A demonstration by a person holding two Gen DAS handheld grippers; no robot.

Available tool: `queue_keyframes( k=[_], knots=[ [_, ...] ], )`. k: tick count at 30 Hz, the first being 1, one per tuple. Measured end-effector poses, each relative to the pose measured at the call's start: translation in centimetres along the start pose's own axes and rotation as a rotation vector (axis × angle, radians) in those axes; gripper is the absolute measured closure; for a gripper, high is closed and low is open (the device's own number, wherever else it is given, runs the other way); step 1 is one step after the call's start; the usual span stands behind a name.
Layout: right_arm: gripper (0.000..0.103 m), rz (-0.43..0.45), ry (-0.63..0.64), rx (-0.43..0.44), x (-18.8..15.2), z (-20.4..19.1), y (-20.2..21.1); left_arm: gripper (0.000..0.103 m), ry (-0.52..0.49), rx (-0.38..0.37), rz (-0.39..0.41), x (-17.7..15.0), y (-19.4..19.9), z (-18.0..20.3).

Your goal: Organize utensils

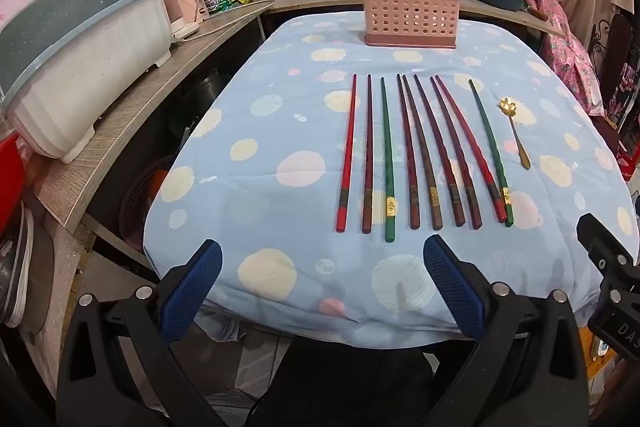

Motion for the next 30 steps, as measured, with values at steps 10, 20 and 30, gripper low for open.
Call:
queue_keyframes(
  k=[10,20,30],
  knots=[
    [0.007,0.013,-0.005,0.001,0.2,0.1,0.3,0.007,-0.004,0.000,-0.002,0.0,0.3,-0.7],
    [0.007,0.021,-0.005,0.008,0.1,-0.2,0.7,0.007,0.003,0.005,-0.003,-0.2,0.1,0.0],
    [0.007,0.016,-0.007,0.019,-0.1,-0.2,0.6,0.007,0.002,0.005,-0.004,-0.4,0.1,0.1]
  ],
)
Point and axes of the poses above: each gripper's, at about its wrist camera, not at the fingertips, and y roughly against the way its jaws point, z to its right, x to its top, the point moved 2 cm from there along -y, roughly the way its jaws point, and after that the axes turned 7 degrees about -x, right-handed, at the moved point
